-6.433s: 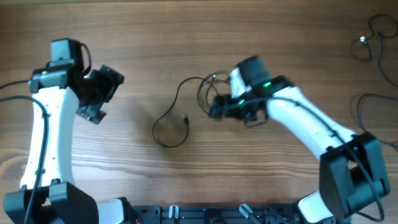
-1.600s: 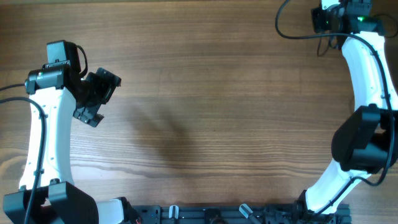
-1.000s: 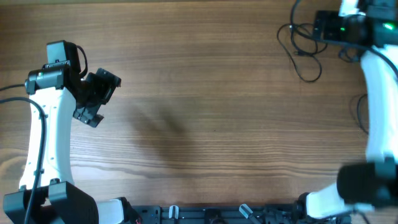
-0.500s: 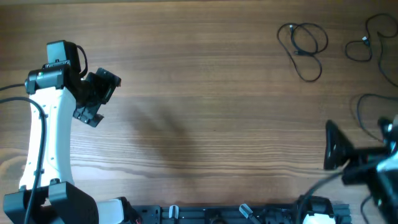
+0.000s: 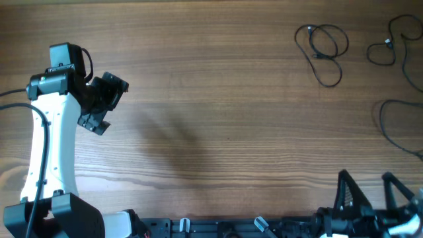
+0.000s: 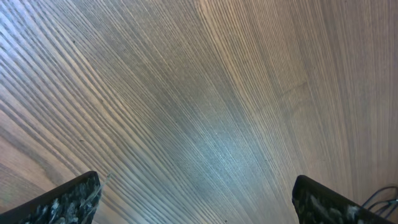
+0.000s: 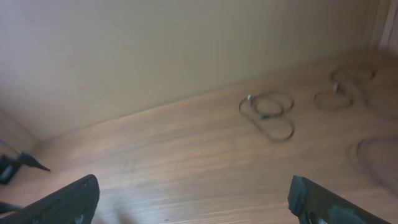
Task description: Untangle cables
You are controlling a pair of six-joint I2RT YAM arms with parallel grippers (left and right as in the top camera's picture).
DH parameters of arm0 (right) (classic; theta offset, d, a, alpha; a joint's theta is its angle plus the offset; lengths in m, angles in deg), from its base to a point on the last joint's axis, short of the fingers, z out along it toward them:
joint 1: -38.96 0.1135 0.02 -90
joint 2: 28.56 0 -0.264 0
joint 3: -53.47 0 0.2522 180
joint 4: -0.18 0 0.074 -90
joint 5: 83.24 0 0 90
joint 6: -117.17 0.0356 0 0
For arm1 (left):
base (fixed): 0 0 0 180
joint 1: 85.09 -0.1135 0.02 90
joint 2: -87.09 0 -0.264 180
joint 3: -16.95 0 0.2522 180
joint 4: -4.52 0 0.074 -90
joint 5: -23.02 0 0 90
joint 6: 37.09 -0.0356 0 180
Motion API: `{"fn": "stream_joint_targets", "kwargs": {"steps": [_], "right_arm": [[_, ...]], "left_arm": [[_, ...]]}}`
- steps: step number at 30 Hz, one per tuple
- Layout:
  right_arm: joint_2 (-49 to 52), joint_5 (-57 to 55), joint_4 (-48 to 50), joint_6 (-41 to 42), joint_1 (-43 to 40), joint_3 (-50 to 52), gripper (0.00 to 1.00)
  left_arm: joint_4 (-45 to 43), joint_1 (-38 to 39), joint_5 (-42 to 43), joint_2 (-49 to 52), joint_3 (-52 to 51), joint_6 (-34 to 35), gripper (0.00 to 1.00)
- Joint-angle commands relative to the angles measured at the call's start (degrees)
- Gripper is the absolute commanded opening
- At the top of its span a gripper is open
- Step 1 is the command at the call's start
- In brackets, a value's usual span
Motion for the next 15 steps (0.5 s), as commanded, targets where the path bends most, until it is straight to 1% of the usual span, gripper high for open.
{"fn": "stream_joint_targets", "kwargs": {"steps": [1,4,6,9,11,13,14,15], "right_arm": [[-0.6,-0.5,-1.4,7.8,0.2,4.5,1.00],[-0.6,-2.7,4.3,5.9,0.2,8.4,1.00],[-0.6,-2.7,9.9,3.0,0.2,12.9,1.00],[-0.6,-2.5,17.5,3.2,0.2,21.5,1.00],[-0.6,-2.5,24.4,5.6,0.2,28.7,1.00],[-0.6,-2.4,33.9,9.8,0.2,36.7,1.00],[-0.6,-1.4,40.2,12.1,0.2,41.4,1.00],[-0.7,0.8,46.6,12.4,0.2,45.3,1.00]], "left_arm": [[0.0,-0.1,-0.4,-0.5,0.2,-0.7,1.00],[0.0,-0.1,-0.4,-0.5,0.2,-0.7,1.00],[0.0,-0.1,-0.4,-0.5,0.2,-0.7,1.00],[0.0,-0.1,-0.4,-0.5,0.2,-0.7,1.00],[0.0,-0.1,-0.4,-0.5,0.2,-0.7,1.00],[0.0,-0.1,-0.4,-0.5,0.2,-0.7,1.00],[0.0,-0.1,-0.4,-0.5,0.2,-0.7,1.00],[0.0,-0.1,-0.4,-0.5,0.2,-0.7,1.00]]}}
